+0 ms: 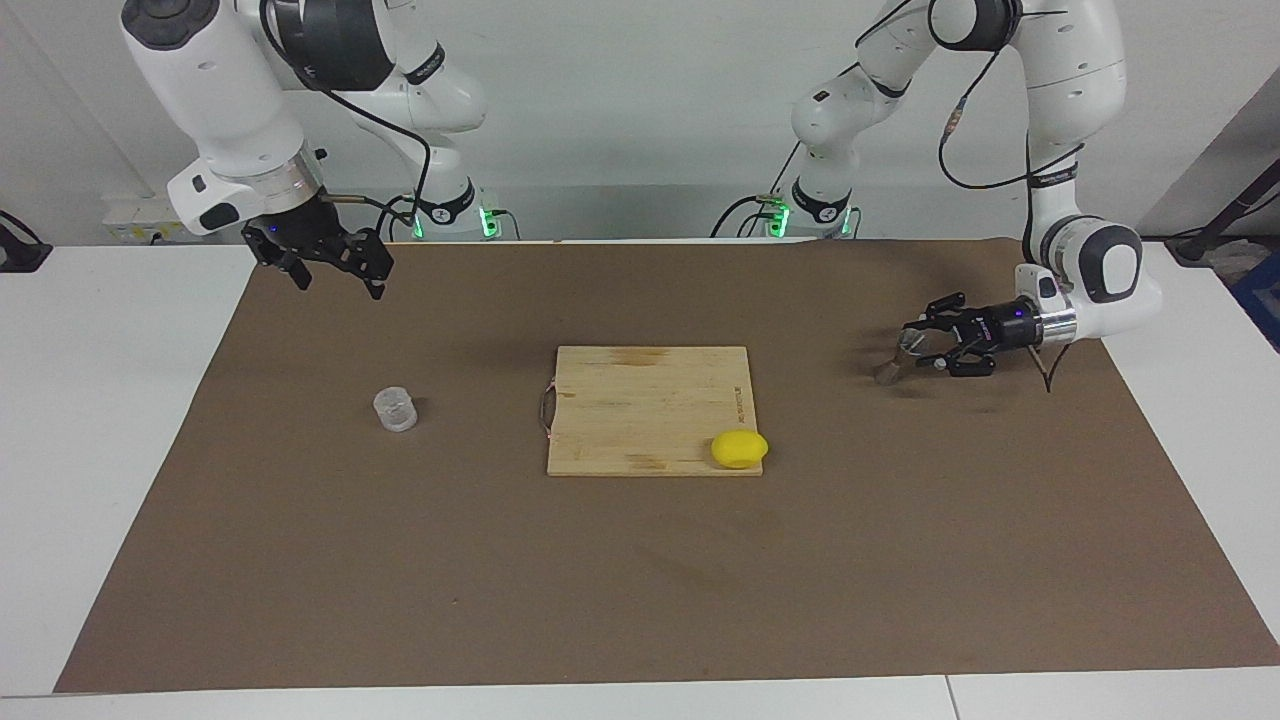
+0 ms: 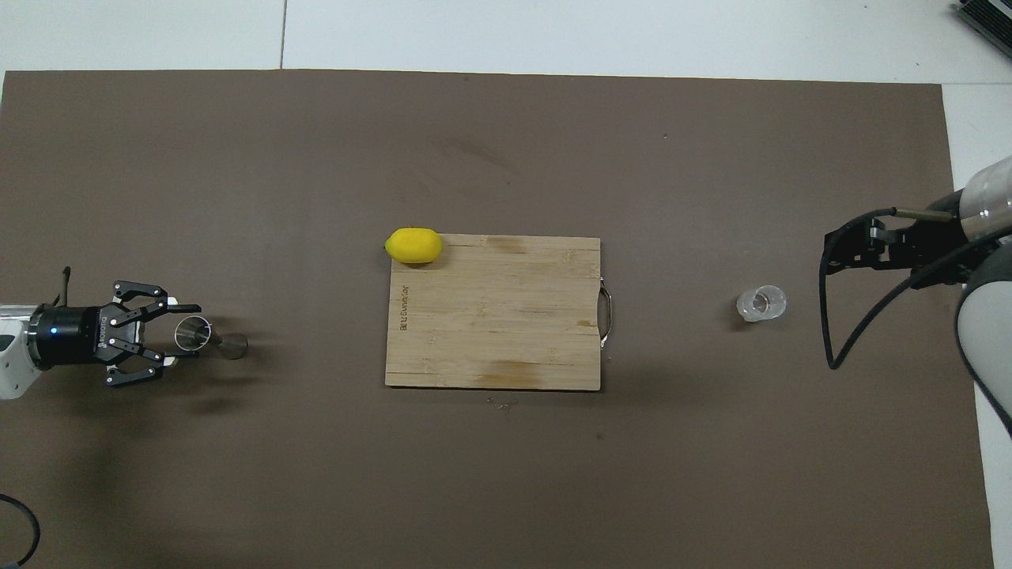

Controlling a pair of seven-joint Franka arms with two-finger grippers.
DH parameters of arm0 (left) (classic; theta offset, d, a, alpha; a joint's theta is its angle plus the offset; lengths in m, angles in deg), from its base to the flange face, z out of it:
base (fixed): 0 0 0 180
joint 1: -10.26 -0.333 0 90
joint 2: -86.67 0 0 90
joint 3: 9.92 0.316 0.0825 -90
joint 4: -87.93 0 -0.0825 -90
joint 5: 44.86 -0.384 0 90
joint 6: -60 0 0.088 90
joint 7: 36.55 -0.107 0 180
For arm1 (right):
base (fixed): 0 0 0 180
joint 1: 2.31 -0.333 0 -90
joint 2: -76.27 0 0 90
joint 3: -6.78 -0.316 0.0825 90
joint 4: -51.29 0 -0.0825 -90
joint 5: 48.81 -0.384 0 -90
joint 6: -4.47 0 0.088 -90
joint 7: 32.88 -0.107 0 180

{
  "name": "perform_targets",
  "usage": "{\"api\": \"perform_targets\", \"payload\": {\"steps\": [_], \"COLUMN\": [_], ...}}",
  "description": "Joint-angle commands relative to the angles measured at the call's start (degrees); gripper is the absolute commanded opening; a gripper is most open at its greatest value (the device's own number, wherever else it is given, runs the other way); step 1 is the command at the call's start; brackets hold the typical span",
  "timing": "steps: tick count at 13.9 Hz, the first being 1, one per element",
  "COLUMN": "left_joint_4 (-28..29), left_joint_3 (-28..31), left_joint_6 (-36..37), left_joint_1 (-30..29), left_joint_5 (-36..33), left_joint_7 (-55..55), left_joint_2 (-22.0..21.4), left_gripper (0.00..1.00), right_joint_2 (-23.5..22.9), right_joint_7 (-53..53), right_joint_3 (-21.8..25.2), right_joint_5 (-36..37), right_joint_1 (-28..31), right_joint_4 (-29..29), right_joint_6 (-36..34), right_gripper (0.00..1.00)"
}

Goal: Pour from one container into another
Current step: 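Open the left gripper and lower it around the metal cup, then close the left gripper on the metal cup and lift it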

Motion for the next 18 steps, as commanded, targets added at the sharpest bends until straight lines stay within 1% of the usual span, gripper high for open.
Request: {"api": "perform_targets", "payload": {"steps": [1, 4, 5, 10, 12, 14, 15, 16, 18], "left_joint_4": [1.40, 1.31, 1.22, 1.05, 0.79, 0.87, 0.87, 0.87, 0.87], "left_joint_3": [0.48, 0.39, 0.39, 0.39, 0.30, -0.13, -0.05, -0.14, -0.14], "left_joint_6": [0.02, 1.42, 2.39, 4.24, 6.08, 6.44, 6.53, 6.62, 6.70], "left_joint_1": [0.24, 0.33, 0.50, 0.24, 1.03, 1.82, 3.39, 4.01, 5.94], "left_joint_5": [-0.56, -0.66, -0.66, -0.66, -0.31, 0.40, 1.62, 2.33, 3.73], "left_joint_7": [-1.25, -1.34, -1.43, -1.78, -2.65, -3.01, -3.01, -3.10, -3.10], "left_joint_2": [-0.99, -1.08, -1.08, -1.16, -1.16, -1.16, -1.16, -1.16, -1.25], "left_gripper": [0.61, 0.53, 0.48, 0.38, 0.33, 0.33, 0.32, 0.28, 0.15], "right_joint_2": [0.86, 0.86, 0.86, 0.86, 0.86, 0.86, 0.86, 0.86, 0.86], "right_joint_7": [0.87, 0.87, 0.87, 0.87, 0.87, 0.87, 0.87, 0.87, 0.87], "right_joint_3": [-0.37, -0.37, -0.37, -0.37, -0.37, -0.37, -0.37, -0.37, -0.37], "right_joint_5": [0.20, 0.20, 0.20, 0.20, 0.20, 0.20, 0.20, 0.20, 0.20], "right_joint_1": [0.68, 0.68, 0.68, 0.68, 0.68, 0.68, 0.68, 0.68, 0.68], "right_joint_4": [0.81, 0.81, 0.81, 0.81, 0.81, 0.81, 0.81, 0.81, 0.81], "right_joint_6": [-0.33, -0.33, -0.33, -0.33, -0.33, -0.33, -0.33, -0.33, -0.33], "right_gripper": [1.00, 1.00, 1.00, 1.00, 1.00, 1.00, 1.00, 1.00, 1.00]}}
